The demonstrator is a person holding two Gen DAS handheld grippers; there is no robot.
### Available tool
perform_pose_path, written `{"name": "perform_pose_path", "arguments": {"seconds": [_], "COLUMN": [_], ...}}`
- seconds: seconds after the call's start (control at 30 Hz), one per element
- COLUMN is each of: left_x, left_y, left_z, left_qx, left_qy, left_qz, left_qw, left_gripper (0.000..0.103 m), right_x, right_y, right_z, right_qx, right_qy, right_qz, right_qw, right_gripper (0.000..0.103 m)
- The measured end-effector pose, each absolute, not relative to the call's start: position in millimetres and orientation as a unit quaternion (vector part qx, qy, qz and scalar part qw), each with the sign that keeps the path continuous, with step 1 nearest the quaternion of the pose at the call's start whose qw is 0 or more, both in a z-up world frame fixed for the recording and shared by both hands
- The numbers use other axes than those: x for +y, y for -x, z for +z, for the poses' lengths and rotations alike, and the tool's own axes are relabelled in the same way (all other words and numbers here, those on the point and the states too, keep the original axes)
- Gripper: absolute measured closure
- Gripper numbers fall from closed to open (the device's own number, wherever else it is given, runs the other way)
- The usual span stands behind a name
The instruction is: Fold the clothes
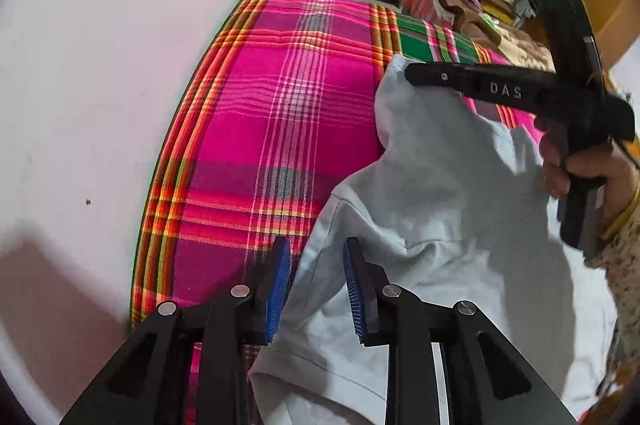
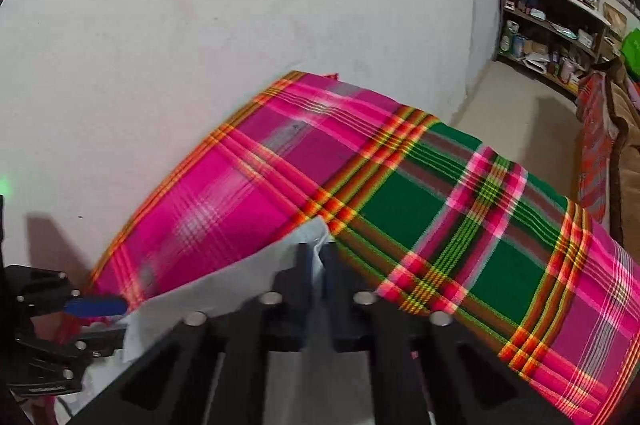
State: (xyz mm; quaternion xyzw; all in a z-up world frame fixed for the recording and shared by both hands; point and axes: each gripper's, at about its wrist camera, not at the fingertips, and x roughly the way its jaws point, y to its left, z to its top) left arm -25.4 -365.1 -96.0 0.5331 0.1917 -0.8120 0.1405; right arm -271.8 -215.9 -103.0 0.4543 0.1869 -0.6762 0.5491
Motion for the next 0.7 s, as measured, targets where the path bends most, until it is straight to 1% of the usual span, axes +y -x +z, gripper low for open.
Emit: {"name": "perform_pose_path", "arguments": {"seconds": [0.03, 0.1, 0.17, 0.23, 0.4, 0.6, 0.7], "left_x": [-364.9, -358.6, -363.0, -364.4, -357.2, -362.4, -361.2], "left_y": [25.9, 29.7, 23.4, 22.3, 13.6, 18.0, 17.1], "left_z": [-96.3, -97.3, -97.6, -97.7, -96.9, -100.1, -99.7], "left_qx": [0.191, 0.161, 0.19, 0.195, 0.169, 0.174, 0.18], "left_qy": [-0.532, -0.536, -0.525, -0.523, -0.516, -0.513, -0.511], "left_qz": [-0.812, -0.813, -0.814, -0.813, -0.815, -0.812, -0.811], "left_qw": [0.143, 0.162, 0.162, 0.166, 0.203, 0.218, 0.223], "left_gripper": [0.084, 0.097, 0.098, 0.099, 0.099, 0.099, 0.096], "right_x": [-214.8, -218.1, -217.2, -215.2, -223.0, -227.5, -221.2], "right_y": [269.9, 269.2, 275.0, 284.2, 293.9, 286.3, 286.4], "right_z": [-102.7, -100.3, -96.3, -92.6, -100.0, -104.9, -104.7], "right_qx": [0.187, 0.187, 0.178, 0.162, 0.163, 0.172, 0.163], "right_qy": [-0.452, -0.443, -0.431, -0.422, -0.433, -0.423, -0.435], "right_qz": [-0.678, -0.693, -0.717, -0.741, -0.743, -0.747, -0.745], "right_qw": [0.548, 0.537, 0.518, 0.496, 0.485, 0.482, 0.479], "right_gripper": [0.099, 0.1, 0.1, 0.101, 0.101, 0.101, 0.097]}}
